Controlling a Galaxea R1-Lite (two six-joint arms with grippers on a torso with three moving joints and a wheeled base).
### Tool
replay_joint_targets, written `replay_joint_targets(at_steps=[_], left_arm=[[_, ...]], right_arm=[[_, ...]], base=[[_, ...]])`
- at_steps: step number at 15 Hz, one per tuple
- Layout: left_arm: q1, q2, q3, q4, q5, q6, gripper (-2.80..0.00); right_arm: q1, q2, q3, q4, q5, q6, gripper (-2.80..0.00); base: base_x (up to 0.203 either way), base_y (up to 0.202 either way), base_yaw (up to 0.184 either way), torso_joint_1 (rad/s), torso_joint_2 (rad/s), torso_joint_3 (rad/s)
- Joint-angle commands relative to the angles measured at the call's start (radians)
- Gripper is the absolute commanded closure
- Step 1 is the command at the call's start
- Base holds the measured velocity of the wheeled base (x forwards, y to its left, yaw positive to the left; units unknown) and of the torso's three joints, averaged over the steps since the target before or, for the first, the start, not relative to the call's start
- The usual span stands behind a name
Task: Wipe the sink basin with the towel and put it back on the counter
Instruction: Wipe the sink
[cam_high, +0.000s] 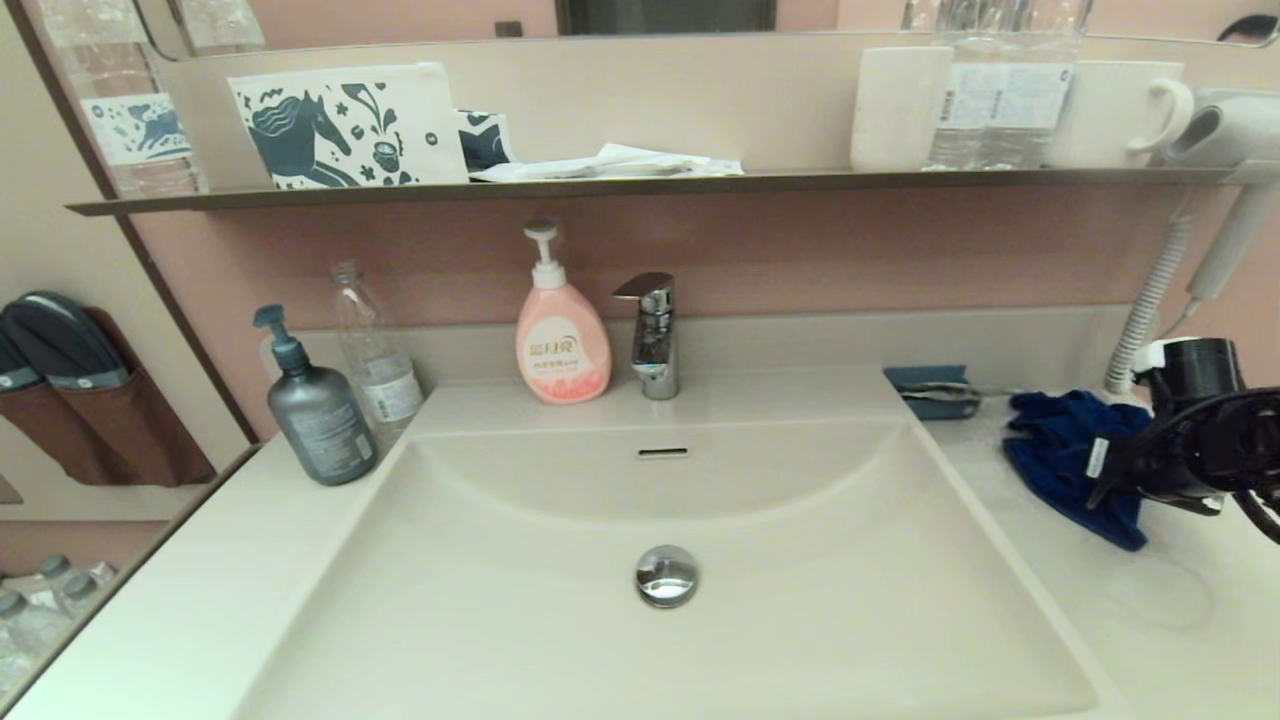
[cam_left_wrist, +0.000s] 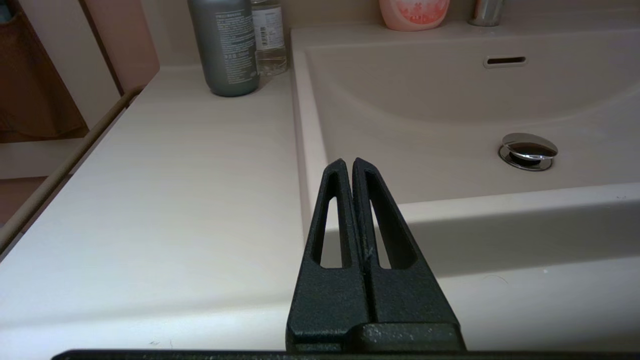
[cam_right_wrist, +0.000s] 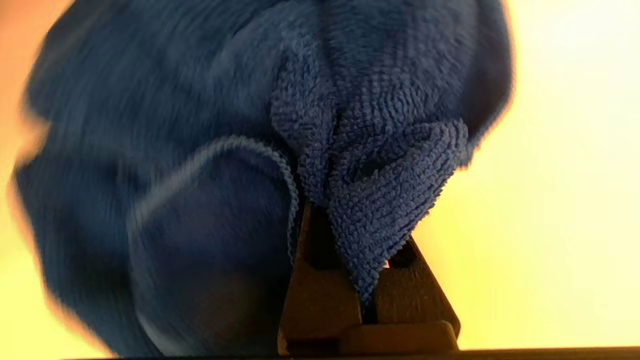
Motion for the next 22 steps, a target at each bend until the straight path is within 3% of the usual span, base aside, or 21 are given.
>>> replay_joint_targets(at_steps=[1, 6, 9, 12, 15, 19, 22], left_arm=[[0.000, 0.001, 0.000, 0.000, 0.000, 0.000, 0.00], [0.000, 0.001, 0.000, -0.001, 0.000, 0.000, 0.00], [0.000, 0.001, 0.000, -0.001, 0.000, 0.000, 0.00], [0.000, 0.001, 0.000, -0.001, 0.000, 0.000, 0.00], [0.000, 0.001, 0.000, -0.001, 0.000, 0.000, 0.00], [0.000, 0.001, 0.000, -0.001, 0.000, 0.000, 0.00], [0.000, 0.001, 0.000, 0.000, 0.000, 0.000, 0.00]], right_arm=[[0.055, -0.048, -0.007, 0.011, 0.016, 0.007, 0.00], [0.111, -0.211, 0.012, 0.259, 0.120, 0.016, 0.00], [0.108, -0.310, 0.040, 0.519, 0.191, -0.101, 0.00], [0.085, -0.402, 0.050, 0.565, 0.206, -0.139, 0.00], [-0.009, -0.461, 0.026, 0.570, 0.207, -0.206, 0.00], [-0.143, -0.455, -0.164, 0.644, 0.220, -0.217, 0.00], [-0.170, -0.432, -0.240, 0.683, 0.254, -0.207, 0.00]], base=[[0.000, 0.000, 0.000, 0.000, 0.00, 0.000], [0.000, 0.000, 0.000, 0.000, 0.00, 0.000], [0.000, 0.000, 0.000, 0.000, 0.00, 0.000], [0.000, 0.000, 0.000, 0.000, 0.00, 0.000], [0.000, 0.000, 0.000, 0.000, 0.00, 0.000], [0.000, 0.000, 0.000, 0.000, 0.00, 0.000], [0.000, 0.000, 0.000, 0.000, 0.00, 0.000]])
